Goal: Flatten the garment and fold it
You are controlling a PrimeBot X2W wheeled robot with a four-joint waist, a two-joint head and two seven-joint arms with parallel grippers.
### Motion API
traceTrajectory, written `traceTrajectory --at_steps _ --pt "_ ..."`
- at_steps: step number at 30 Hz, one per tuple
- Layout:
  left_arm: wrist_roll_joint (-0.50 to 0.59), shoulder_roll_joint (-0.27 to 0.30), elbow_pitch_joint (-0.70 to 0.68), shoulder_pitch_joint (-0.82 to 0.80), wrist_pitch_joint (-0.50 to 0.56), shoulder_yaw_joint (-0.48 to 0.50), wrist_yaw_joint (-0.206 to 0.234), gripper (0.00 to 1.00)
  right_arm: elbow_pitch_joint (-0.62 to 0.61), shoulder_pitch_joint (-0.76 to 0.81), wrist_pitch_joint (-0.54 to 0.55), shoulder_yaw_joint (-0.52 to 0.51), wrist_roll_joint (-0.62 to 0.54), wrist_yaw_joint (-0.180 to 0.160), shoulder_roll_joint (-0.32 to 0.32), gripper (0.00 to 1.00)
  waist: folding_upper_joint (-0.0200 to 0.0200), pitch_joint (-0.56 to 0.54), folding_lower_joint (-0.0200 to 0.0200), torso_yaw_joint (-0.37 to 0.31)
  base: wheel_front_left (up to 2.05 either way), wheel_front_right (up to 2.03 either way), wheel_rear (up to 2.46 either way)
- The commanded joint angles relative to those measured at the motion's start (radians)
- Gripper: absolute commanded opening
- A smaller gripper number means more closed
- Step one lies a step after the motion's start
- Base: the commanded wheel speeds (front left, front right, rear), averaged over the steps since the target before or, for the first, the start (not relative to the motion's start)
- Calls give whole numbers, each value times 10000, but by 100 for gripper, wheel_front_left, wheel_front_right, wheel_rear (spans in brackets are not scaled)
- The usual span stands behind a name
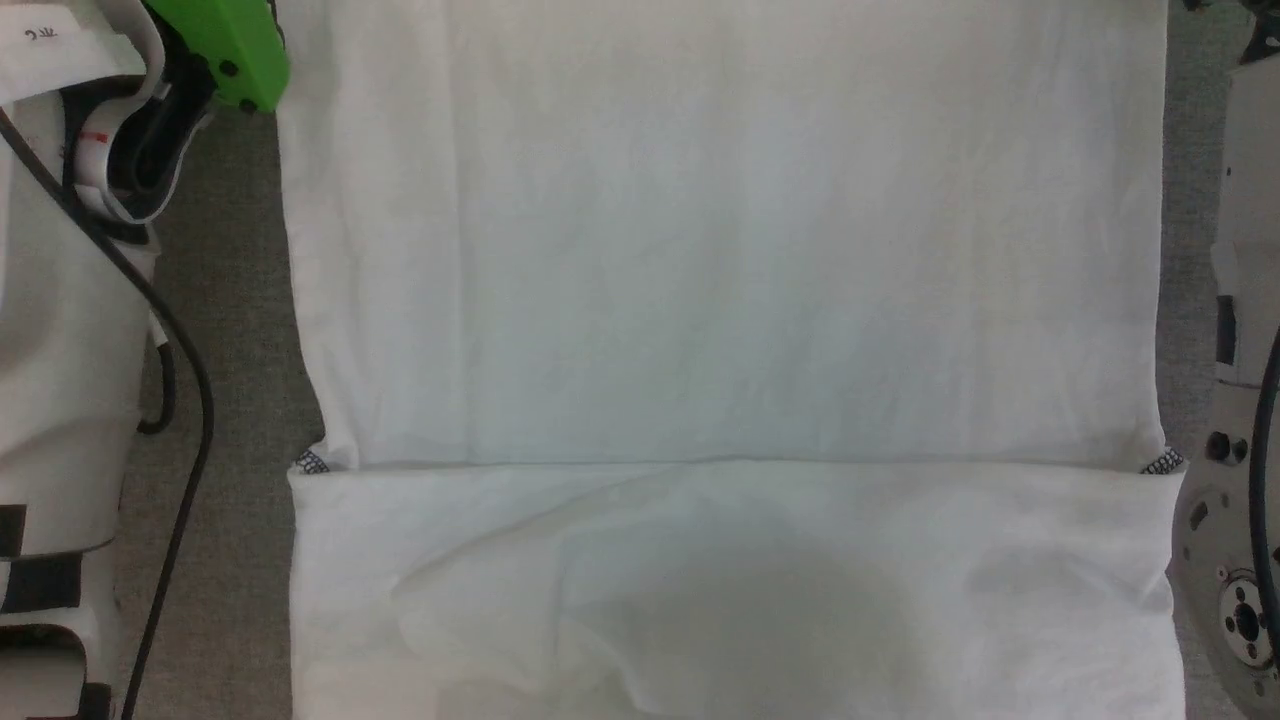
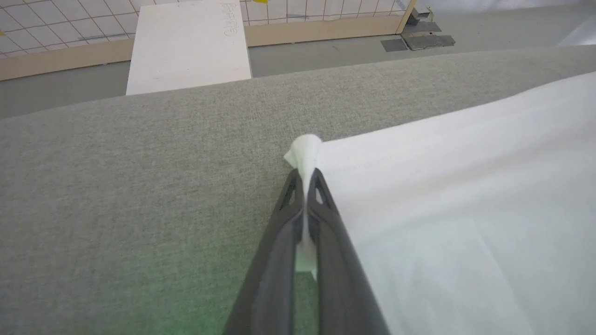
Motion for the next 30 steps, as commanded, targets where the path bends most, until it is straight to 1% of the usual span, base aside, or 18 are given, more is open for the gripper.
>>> traceTrajectory --at_steps 1,6,11,15,20,24,30 --pt "5 92 7 -6 -173 59 48 0 65 -25 -176 -38 32 -15 -102 0 0 -130 0 -38 0 0 0" --pt "94 78 -47 26 -926 173 66 0 122 113 -709 -15 350 -15 -350 0 0 -479 0 -32 0 0 0" --pt "233 106 15 127 -1903 324 78 0 92 375 -1402 179 801 -15 -863 0 0 -1006 0 48 0 0 0" --pt "245 123 122 247 -2489 409 53 0 109 480 -1951 267 1030 -15 -1201 0 0 -1478 0 105 0 0 0" --pt "108 84 199 533 -3003 445 -15 0 196 652 -2500 535 1391 -15 -1359 0 0 -2059 0 105 0 0 0" --pt "-31 37 137 1085 -3393 337 -104 0 154 1169 -2804 971 1842 -15 -1478 0 0 -2649 0 117 0 0 0" --pt "-107 121 -254 2339 -4151 3 -228 0 -476 2495 -3127 1515 2797 -15 -1980 0 0 -3625 0 290 0 0 0"
